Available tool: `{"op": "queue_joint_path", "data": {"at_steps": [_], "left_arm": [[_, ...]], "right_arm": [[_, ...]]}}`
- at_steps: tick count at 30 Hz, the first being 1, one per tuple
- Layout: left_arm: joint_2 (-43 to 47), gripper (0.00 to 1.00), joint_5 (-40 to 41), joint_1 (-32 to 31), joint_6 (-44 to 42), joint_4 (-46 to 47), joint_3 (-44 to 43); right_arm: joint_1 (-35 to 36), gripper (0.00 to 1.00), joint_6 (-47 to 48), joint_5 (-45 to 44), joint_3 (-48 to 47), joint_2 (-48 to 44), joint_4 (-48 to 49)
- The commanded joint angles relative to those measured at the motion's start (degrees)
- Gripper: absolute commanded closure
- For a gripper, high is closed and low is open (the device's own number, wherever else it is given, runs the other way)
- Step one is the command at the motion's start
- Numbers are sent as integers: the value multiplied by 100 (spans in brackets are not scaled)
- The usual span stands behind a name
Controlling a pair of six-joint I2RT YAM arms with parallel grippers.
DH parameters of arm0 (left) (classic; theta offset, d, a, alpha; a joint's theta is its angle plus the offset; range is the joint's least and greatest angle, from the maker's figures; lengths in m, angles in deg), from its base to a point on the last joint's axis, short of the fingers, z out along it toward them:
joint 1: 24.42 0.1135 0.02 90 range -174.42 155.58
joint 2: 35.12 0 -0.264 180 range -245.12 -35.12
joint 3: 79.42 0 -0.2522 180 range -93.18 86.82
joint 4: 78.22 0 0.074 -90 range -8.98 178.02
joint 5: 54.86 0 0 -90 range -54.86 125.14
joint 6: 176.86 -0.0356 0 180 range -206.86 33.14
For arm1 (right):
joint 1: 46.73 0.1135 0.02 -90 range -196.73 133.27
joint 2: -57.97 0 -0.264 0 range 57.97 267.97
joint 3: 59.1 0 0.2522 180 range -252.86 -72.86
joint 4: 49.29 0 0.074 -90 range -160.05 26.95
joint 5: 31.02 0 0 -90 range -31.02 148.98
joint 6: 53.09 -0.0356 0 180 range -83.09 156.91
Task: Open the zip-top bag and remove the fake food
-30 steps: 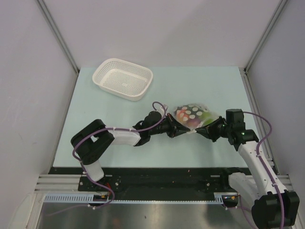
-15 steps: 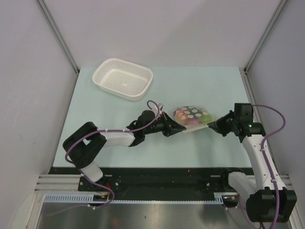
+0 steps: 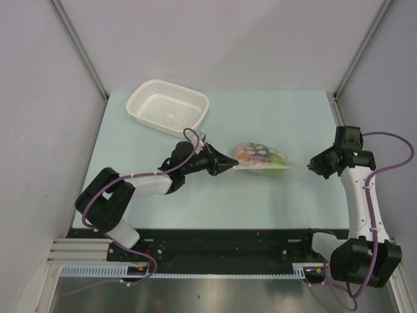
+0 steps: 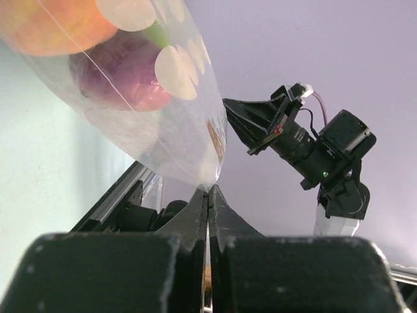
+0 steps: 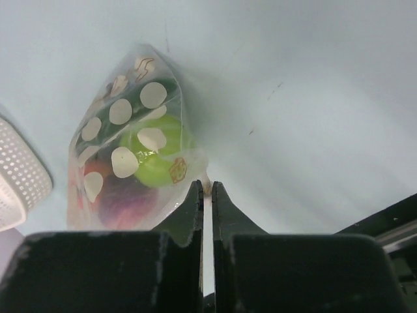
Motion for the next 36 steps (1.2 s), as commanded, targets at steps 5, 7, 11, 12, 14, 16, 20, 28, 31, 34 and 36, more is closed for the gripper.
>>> {"op": "queue_joint_path", "data": {"at_steps": [5, 7, 11, 12, 14, 16, 20, 28, 31, 34, 36], "left_arm": [[-71, 100, -437, 350, 305, 573, -7], [-211, 100, -595, 368, 228, 443, -181], [-352, 100, -763, 368, 121, 319, -402], [-361, 100, -789, 376, 95, 266, -446], [-361, 100, -877, 385, -88, -5, -622], [-300, 100, -921, 411, -317, -400, -797], [-273, 100, -1044, 499, -660, -1095, -1105], [-273, 100, -1053, 666, -1460, -3011, -1895], [-300, 100, -1009, 666, -1880, -3633, -2264], [-256, 100, -930, 658, -2084, -3882, -2389], [-256, 100, -947, 666, -2163, -4048, -2450]], "right_arm": [[-178, 100, 678, -1241, -351, 295, -384], [-178, 100, 845, -1111, -351, 278, -358], [76, 75, 1205, -479, -657, 357, -506], [208, 65, 1293, -442, -781, 366, -559], [759, 51, 1671, -389, -1052, 296, -516], [1295, 45, 2109, -398, -1168, 234, -349], [2937, 31, 2785, -574, -1011, 172, 274], [4392, 30, 2990, -1838, -834, 462, 539], [4559, 31, 3341, -2111, -922, 655, 460], [4630, 32, 3570, -2287, -992, 796, 329], [4656, 33, 3623, -2314, -984, 796, 319]]}}
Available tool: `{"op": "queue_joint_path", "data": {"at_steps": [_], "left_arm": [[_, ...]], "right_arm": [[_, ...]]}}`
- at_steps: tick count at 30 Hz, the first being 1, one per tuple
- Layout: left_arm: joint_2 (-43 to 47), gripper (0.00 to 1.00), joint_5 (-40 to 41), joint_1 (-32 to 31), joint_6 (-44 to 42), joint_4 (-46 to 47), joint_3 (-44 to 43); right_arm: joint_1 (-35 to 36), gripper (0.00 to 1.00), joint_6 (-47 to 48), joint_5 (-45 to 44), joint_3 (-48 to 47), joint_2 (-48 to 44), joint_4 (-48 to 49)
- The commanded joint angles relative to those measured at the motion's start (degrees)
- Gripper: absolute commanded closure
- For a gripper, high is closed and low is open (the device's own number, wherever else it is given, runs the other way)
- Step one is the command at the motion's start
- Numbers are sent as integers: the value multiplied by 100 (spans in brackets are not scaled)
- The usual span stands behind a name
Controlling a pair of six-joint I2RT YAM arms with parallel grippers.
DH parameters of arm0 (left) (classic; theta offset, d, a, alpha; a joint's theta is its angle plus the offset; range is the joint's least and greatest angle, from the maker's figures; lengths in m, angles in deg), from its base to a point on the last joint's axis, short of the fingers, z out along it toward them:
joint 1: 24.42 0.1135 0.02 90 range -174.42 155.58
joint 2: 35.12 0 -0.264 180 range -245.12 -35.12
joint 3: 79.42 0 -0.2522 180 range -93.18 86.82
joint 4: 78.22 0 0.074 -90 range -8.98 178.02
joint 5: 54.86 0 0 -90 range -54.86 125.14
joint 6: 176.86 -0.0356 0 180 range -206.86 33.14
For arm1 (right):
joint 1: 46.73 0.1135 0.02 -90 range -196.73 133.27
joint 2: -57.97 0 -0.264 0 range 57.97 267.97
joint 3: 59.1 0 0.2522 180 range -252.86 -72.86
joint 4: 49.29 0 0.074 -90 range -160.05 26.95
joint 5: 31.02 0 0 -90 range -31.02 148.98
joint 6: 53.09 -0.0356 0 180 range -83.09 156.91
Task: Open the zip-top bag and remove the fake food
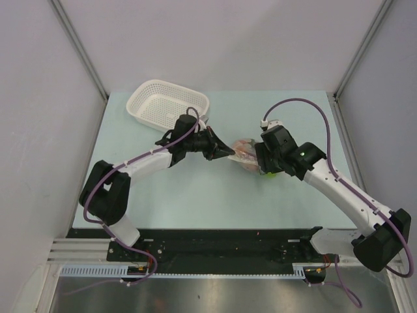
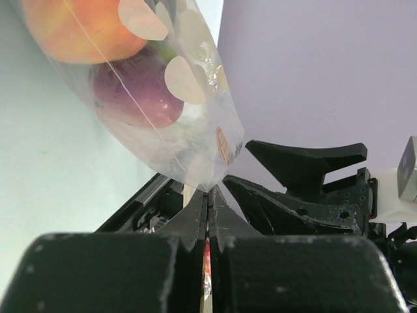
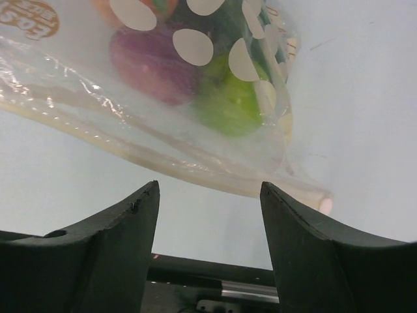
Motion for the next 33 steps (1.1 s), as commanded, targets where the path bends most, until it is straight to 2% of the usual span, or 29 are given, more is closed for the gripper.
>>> {"op": "queue_joint_path", "data": {"at_steps": [1, 7, 13, 25, 33], "left_arm": [[114, 100, -53, 26, -592, -672, -324], [245, 100, 69, 26, -944, -1024, -376], [254, 100, 78, 26, -953, -1033, -482], [88, 100, 61, 35, -1006, -1157, -745], [87, 100, -44, 35, -1023, -1139, -781]], "right_arm": [[116, 32, 430, -541, -173, 25, -2], [134, 32, 448, -647, 55, -72, 112], [468, 32, 816, -884, 117, -116, 314], [671, 34, 940, -656, 459, -362, 604], [662, 35, 799, -1297, 662, -151, 921]]}}
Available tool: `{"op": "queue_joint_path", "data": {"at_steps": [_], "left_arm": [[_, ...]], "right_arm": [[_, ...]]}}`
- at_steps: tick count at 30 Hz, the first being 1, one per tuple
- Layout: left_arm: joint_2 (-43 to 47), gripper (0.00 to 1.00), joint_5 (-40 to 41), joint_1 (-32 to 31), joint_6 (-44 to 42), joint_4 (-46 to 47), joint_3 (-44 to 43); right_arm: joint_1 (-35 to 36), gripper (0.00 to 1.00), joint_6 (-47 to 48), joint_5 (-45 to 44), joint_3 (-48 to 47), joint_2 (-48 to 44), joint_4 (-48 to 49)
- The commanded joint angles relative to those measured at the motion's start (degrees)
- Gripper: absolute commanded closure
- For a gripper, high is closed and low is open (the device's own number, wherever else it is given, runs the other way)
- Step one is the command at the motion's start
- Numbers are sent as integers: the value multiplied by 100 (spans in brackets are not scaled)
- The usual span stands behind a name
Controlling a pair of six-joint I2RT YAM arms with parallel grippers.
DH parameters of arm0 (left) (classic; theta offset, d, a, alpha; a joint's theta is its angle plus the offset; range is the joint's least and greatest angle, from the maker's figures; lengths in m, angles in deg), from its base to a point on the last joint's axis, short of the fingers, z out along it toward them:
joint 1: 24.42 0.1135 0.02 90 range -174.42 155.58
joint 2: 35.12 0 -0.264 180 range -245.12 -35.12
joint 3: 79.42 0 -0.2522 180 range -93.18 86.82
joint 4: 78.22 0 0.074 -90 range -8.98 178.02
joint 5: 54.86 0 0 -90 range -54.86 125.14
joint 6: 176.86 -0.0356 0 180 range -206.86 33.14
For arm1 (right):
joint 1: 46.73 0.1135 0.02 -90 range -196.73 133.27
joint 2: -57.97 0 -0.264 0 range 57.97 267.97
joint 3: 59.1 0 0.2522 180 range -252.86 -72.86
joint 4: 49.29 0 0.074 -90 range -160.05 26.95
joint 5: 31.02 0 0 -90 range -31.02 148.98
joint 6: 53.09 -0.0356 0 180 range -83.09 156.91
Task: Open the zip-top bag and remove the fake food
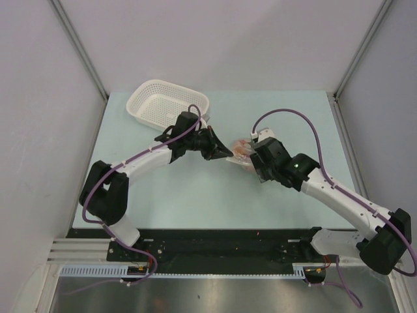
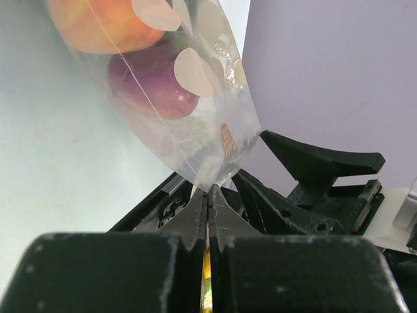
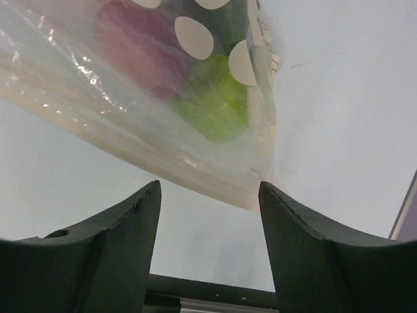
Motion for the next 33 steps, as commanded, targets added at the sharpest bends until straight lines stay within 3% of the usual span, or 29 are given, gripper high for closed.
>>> {"op": "queue_joint_path", "data": {"at_steps": [1, 14, 17, 20, 21, 25, 27, 31, 33], "left_arm": [[85, 100, -110, 35, -138, 72, -289], [85, 100, -207, 35, -305, 55, -324], [67, 100, -373, 35, -471, 211, -394], [146, 80, -427, 35, -997, 13, -596], [173, 68, -357, 35, -1182, -155, -814], [278, 49, 265, 26, -2140, -1139, -1430], [418, 35, 512, 26, -2572, -1605, -1702], [936, 38, 988, 35, -3003, -1879, -1766], [1322, 46, 1006, 26, -3153, -1870, -1617]], "right_arm": [[23, 37, -47, -552, -90, 72, 422], [-108, 64, 120, -641, -275, 213, 563], [-135, 81, 156, -640, -205, 239, 721], [-196, 100, 95, -640, -256, 344, 740], [-205, 100, 24, -684, -309, 371, 678], [-240, 100, -511, -825, -520, 275, 91], [-223, 100, -828, -825, -695, 90, -165], [-47, 100, -1162, -457, -968, -69, -718], [-55, 100, -1399, -114, -1022, -16, -764]]}}
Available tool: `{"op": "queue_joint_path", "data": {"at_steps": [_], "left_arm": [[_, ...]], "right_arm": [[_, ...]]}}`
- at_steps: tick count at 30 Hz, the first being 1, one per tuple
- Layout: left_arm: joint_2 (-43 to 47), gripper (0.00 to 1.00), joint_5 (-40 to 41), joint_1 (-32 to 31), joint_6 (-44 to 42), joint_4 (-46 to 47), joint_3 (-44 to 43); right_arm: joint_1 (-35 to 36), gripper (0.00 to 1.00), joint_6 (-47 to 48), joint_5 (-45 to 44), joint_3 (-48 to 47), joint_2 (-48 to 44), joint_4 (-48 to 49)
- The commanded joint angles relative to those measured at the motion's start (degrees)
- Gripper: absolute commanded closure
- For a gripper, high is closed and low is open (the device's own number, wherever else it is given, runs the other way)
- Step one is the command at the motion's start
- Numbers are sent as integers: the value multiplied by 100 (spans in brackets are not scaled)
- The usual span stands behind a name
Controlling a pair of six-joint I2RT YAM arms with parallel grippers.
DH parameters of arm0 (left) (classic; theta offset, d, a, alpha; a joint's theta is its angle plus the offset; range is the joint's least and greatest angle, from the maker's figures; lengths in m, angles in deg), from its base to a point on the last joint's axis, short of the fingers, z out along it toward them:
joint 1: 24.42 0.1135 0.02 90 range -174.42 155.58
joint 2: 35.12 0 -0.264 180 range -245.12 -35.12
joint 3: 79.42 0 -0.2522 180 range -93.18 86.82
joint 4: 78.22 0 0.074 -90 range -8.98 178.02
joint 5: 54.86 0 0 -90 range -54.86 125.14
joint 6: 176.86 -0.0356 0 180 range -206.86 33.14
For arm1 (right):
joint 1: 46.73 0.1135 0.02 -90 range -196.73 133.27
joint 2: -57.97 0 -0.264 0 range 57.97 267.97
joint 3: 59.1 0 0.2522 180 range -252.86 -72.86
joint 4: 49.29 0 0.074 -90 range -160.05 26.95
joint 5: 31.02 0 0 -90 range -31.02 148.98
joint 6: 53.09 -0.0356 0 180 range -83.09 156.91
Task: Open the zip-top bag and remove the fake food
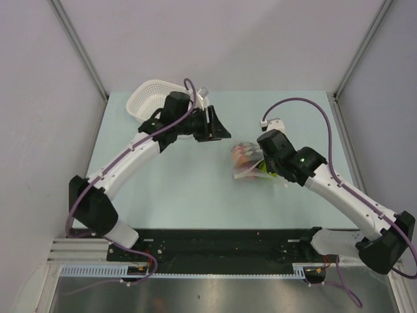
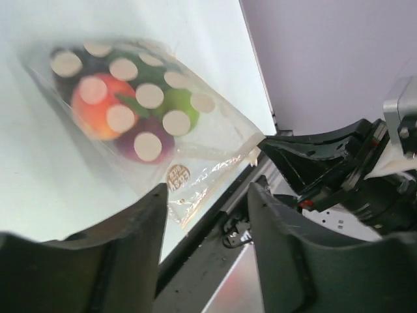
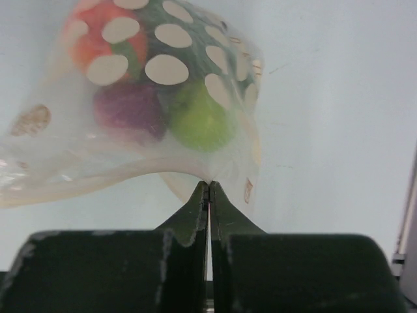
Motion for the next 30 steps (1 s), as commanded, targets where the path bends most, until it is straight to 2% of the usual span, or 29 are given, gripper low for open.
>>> {"op": "queue_joint_path", "data": {"at_steps": [1, 2, 6, 8, 11, 14, 17, 20, 21, 22, 24, 25, 30], "left_arm": [[983, 49, 337, -4, -777, -266, -19], [1115, 54, 241, -22, -803, -222, 182], [1783, 57, 21, -206, -628, 77, 895], [2064, 57, 125, -356, -479, 34, 1272], [2337, 49, 354, -558, -242, -282, 1729], [2460, 46, 460, -637, 127, -573, 2151], [2531, 55, 600, -708, 593, -565, 2520], [2645, 58, 680, -804, 1277, 356, 3109], [2645, 58, 688, -804, 1514, 976, 3285], [2628, 58, 758, -804, 1908, 1278, 3565], [2453, 54, 837, -822, 2139, 1884, 3691], [2365, 51, 907, -822, 2167, 2053, 3743], [1566, 50, 1014, -822, 2054, 3063, 3735]], "right_arm": [[65, 100, -674, 544, -427, -86, -340], [56, 100, -744, 894, -471, -16, -331], [29, 100, -1297, 1740, -866, 686, -357], [29, 100, -1508, 2073, -1094, 854, -296], [-67, 100, -1720, 2574, -1279, 1109, -155], [-234, 100, -1896, 2901, -1289, 1250, -23], [-322, 100, -2142, 3287, -1192, 1224, 117], [-419, 100, -2536, 3630, -964, 1101, 416], [-454, 100, -2669, 3735, -850, 1075, 538], [-480, 100, -2826, 4006, -797, 1049, 609], [-568, 100, -3161, 4227, -631, 917, 803], [-594, 100, -3214, 4298, -612, 882, 847], [-814, 100, -3189, 4369, -472, 627, 944]]}}
